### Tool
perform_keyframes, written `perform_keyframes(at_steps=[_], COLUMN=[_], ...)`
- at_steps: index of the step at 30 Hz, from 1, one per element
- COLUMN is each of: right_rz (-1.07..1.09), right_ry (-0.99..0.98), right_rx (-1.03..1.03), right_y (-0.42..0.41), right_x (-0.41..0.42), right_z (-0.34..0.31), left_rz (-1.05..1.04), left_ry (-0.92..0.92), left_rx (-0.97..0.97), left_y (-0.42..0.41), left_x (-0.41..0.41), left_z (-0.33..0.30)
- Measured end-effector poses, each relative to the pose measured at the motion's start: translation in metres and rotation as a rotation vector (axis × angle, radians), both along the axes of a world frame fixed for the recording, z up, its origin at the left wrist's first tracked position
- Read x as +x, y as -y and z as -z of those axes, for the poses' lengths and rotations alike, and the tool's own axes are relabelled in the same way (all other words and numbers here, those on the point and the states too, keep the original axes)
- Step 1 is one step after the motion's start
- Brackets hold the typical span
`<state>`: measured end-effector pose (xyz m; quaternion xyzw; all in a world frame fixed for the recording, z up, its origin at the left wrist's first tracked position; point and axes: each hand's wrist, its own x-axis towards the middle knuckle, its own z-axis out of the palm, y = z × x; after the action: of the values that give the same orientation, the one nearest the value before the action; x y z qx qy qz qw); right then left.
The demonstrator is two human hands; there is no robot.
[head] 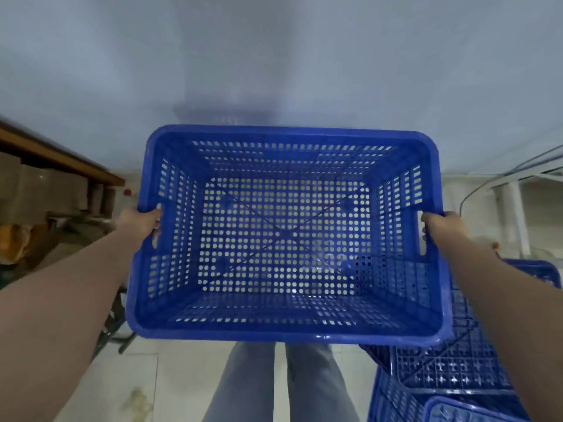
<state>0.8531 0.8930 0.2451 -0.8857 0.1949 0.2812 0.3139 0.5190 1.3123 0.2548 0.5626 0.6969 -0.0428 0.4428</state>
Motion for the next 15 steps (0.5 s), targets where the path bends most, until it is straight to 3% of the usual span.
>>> perform_keyframes(at_steps=[15], right_rz=[0.013], right_ry=[-0.105], right_rx=[0.037], right_y=[0.006], right_x=[0.024], right_z=[0.144], left_rz=[-0.080], left_ry=[-0.031], left_rx=[-0.029], left_y=[0.023], left_x=[0.020], left_z=[0.156])
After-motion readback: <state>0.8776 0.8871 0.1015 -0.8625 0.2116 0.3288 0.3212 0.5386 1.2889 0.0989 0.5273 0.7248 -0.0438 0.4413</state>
